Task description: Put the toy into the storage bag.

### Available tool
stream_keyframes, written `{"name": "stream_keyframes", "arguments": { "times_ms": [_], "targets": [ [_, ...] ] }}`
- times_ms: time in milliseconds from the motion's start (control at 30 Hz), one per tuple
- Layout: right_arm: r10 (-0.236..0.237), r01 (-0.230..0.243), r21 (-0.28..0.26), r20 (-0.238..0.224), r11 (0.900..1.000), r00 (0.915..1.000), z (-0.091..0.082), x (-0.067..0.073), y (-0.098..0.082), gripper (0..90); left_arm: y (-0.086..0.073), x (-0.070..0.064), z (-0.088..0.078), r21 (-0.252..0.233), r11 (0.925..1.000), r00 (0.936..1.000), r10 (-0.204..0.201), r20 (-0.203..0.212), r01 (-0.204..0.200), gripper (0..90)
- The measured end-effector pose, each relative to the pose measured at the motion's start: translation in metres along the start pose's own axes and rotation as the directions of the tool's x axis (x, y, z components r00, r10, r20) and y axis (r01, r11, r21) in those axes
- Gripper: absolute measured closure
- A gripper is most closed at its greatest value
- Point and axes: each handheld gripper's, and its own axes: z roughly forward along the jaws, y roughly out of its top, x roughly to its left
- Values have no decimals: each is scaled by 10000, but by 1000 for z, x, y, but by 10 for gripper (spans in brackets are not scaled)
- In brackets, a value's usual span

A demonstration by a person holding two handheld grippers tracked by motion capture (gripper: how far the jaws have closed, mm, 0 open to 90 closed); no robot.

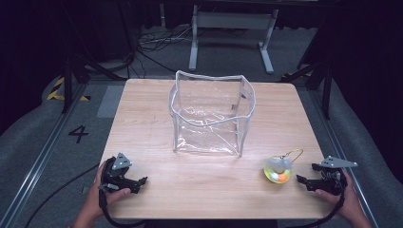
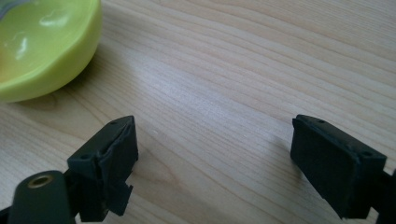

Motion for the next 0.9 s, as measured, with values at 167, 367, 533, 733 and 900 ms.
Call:
{"name": "stream_keyframes", "arguments": {
  "times_ms": [167,367,533,733,900],
  "targets": [
    [-234,238,204,-186,9995,9996,-6,1,6,214,0,0,0,6,10000,10000,-21,-19,21,5],
    [-767,788,352,-577,9963,9954,-18,7,17,216,0,0,0,-19,10000,10000,-8,-49,8,5],
    [-1469,1587,948,-1212,9828,9817,-33,16,35,261,0,0,0,-15,10000,10000,-34,-21,34,5],
    [-1992,2167,1289,-1360,9677,9705,-41,26,51,250,0,0,0,5,10000,10000,-24,-17,24,4],
    [-2323,2516,1340,-1444,9585,9619,-45,33,61,250,0,0,0,-11,10000,10000,-37,-22,37,5]
  ]
}}
